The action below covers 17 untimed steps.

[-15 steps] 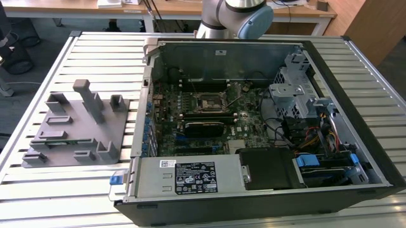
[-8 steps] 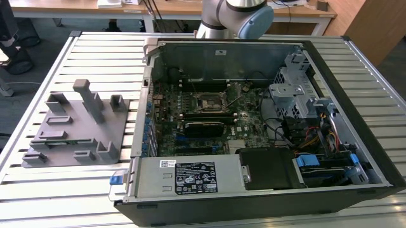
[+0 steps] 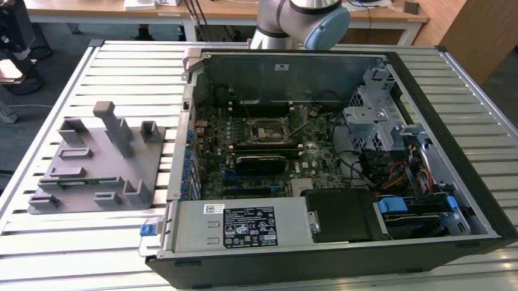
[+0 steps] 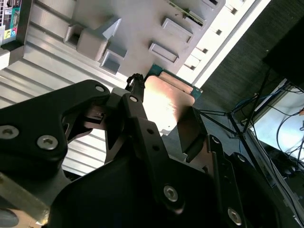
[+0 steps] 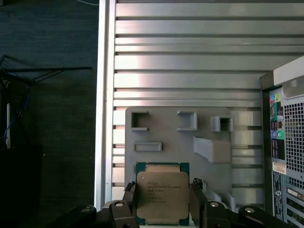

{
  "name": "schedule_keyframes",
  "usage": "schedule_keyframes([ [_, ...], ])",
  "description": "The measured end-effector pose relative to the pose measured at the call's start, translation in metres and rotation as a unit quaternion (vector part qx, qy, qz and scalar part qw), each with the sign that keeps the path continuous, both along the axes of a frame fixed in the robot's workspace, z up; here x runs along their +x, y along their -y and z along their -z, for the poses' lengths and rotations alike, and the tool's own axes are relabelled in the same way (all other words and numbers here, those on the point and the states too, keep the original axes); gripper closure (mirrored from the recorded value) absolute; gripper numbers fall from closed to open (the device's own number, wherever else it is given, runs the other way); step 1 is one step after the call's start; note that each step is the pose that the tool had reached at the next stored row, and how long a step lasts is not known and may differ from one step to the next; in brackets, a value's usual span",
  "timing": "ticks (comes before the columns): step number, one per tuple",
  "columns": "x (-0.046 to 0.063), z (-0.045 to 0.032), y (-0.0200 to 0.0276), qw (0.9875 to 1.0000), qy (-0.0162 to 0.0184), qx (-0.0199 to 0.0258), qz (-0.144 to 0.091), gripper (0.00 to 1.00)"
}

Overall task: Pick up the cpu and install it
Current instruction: 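Pick up the cpu and move it towards the insertion slot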

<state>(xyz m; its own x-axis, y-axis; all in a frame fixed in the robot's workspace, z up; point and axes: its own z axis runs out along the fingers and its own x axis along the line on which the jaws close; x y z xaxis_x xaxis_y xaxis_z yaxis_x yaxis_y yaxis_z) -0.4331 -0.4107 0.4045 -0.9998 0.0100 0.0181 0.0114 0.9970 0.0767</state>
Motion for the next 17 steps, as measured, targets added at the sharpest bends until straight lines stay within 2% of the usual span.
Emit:
schedule_keyframes([
  [17,0.020,0.0021,0.0000,1.0000,0.0000,0.0000,0.000,0.47],
])
